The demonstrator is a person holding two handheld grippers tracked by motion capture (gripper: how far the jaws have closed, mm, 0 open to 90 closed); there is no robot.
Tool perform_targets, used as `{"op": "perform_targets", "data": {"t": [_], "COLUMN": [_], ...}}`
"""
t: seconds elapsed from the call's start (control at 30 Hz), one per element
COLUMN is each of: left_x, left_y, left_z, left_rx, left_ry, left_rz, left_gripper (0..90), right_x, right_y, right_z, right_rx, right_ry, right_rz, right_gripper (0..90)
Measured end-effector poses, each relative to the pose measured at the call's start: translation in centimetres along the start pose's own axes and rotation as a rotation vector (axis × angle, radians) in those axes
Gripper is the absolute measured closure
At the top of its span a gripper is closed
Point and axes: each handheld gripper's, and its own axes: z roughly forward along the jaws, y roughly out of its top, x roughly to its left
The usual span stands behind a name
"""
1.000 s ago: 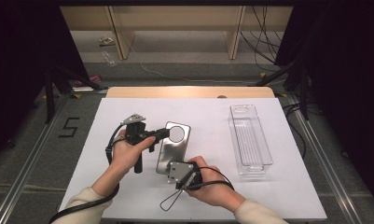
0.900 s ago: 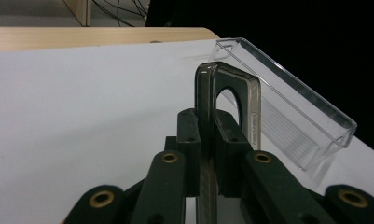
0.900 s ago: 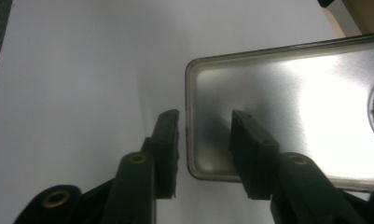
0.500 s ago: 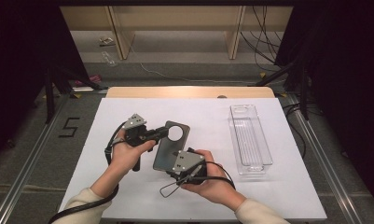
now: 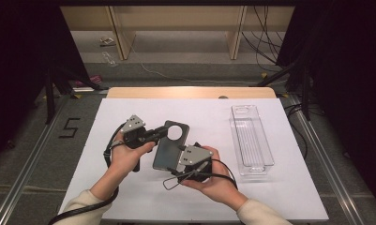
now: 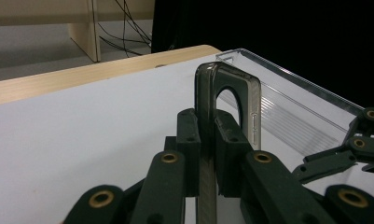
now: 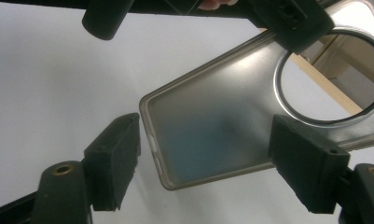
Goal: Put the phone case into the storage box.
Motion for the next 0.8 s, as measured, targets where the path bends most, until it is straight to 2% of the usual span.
{"op": "perform_targets", "data": {"t": [0.2, 0.33, 0.53, 0.8], "left_x": [-0.1, 0.0, 0.0, 0.0], "left_y": [0.0, 0.0, -0.1, -0.3], "left_z": [-0.2, -0.3, -0.5, -0.8], "left_rx": [-0.012, -0.017, -0.028, -0.034], "left_ry": [0.010, 0.015, 0.023, 0.022], "left_rz": [0.001, 0.004, 0.009, 0.008], "left_gripper": [81.6, 81.5, 81.6, 81.5], "right_x": [-0.5, -1.0, -1.7, -2.6], "right_y": [0.1, 0.1, 0.0, -0.2], "right_z": [-0.5, -0.9, -1.4, -1.8], "right_rx": [-0.041, -0.047, -0.069, -0.075], "right_ry": [-0.032, -0.062, -0.101, -0.141], "right_rz": [0.042, 0.064, 0.125, 0.155], "right_gripper": [25.1, 25.3, 25.0, 24.3]}}
